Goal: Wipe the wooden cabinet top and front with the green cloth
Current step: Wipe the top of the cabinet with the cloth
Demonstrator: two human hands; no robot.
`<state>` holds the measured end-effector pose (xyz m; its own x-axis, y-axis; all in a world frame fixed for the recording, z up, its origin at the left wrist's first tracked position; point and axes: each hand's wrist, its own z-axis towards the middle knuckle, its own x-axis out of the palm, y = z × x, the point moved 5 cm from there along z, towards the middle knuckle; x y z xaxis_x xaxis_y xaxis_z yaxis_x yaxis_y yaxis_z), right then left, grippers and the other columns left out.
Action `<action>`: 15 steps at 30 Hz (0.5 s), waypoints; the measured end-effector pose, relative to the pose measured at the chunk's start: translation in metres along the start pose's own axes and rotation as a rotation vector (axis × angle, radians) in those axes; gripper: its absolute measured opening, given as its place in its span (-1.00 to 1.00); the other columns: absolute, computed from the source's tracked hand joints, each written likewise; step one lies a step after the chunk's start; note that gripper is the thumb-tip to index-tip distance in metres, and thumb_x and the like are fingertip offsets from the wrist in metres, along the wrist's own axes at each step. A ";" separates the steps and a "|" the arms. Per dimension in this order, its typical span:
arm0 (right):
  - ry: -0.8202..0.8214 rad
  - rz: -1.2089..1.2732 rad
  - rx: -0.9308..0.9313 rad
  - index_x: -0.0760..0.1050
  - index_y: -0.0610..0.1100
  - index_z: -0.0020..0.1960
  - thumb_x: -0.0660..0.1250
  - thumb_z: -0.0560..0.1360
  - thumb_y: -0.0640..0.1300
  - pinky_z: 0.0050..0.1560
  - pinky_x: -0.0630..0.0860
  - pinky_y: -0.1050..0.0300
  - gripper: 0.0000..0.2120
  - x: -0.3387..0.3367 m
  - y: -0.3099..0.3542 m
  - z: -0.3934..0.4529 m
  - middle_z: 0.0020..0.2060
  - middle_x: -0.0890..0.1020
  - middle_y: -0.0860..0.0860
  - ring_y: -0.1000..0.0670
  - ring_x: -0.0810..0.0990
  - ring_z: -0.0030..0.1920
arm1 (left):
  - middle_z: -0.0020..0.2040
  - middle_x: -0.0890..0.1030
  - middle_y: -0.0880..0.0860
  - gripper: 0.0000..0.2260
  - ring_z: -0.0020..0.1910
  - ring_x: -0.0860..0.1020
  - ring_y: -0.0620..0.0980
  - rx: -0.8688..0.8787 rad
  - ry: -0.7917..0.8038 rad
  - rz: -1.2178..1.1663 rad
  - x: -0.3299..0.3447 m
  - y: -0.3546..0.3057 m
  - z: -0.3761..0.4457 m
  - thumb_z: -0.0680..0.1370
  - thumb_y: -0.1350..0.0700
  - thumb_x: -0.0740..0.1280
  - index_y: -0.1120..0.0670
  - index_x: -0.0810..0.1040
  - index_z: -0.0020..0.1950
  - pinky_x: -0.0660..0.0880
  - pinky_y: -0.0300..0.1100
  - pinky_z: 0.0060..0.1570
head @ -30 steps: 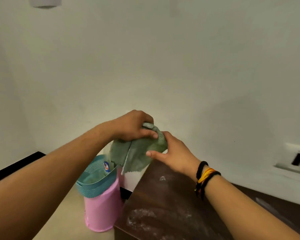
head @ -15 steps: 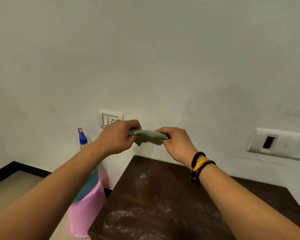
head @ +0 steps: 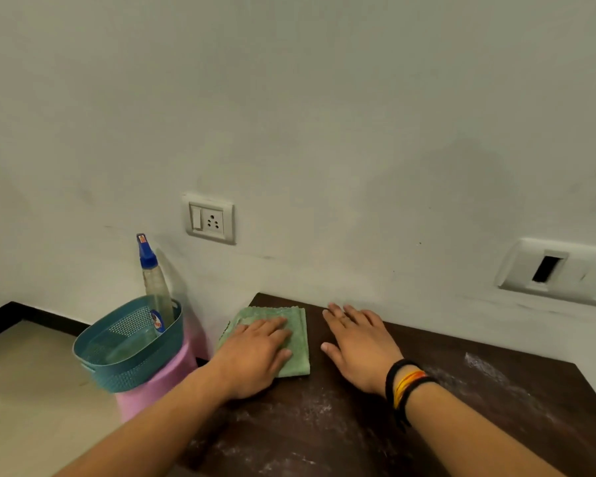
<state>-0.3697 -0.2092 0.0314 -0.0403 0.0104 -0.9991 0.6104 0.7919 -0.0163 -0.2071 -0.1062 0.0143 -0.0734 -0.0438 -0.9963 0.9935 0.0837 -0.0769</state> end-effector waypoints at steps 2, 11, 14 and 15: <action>0.007 0.027 0.040 -0.16 0.06 0.64 -0.07 0.64 0.27 0.57 -0.10 -0.08 -0.34 0.009 -0.007 0.000 0.63 -0.16 0.05 -0.08 -0.15 0.62 | 0.65 -0.02 -0.01 -0.44 0.62 0.00 0.02 -0.062 0.026 0.002 0.012 0.001 0.001 0.66 -0.25 -0.10 -0.09 0.02 0.63 -0.02 0.03 0.56; 0.089 0.109 0.127 -0.22 0.17 0.61 -0.21 0.48 0.50 0.57 -0.18 -0.19 -0.20 0.044 -0.022 0.000 0.63 -0.17 0.08 -0.10 -0.23 0.61 | 0.66 -0.11 0.02 -0.43 0.62 -0.15 0.07 -0.273 0.116 0.002 0.019 0.010 0.046 0.65 -0.23 -0.12 -0.13 -0.14 0.64 -0.16 0.09 0.56; 0.078 0.107 0.117 -0.21 0.16 0.62 -0.19 0.50 0.48 0.57 -0.18 -0.21 -0.21 0.048 -0.021 -0.003 0.63 -0.16 0.07 -0.11 -0.22 0.61 | 0.65 -0.18 0.05 -0.42 0.62 -0.19 0.12 -0.327 0.114 0.024 0.030 -0.010 0.008 0.65 -0.24 -0.15 -0.10 -0.19 0.63 -0.16 0.16 0.56; 0.070 0.105 0.110 -0.20 0.15 0.62 -0.18 0.52 0.44 0.57 -0.18 -0.21 -0.24 0.048 -0.020 -0.004 0.63 -0.15 0.06 -0.11 -0.22 0.61 | 0.65 -0.19 0.05 -0.41 0.61 -0.20 0.13 -0.293 0.126 0.033 0.033 -0.025 0.004 0.65 -0.25 -0.15 -0.10 -0.20 0.63 -0.16 0.18 0.55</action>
<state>-0.3870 -0.2227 -0.0165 -0.0242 0.1354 -0.9905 0.6970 0.7126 0.0804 -0.2341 -0.1142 -0.0168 -0.0697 0.0856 -0.9939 0.9296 0.3670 -0.0336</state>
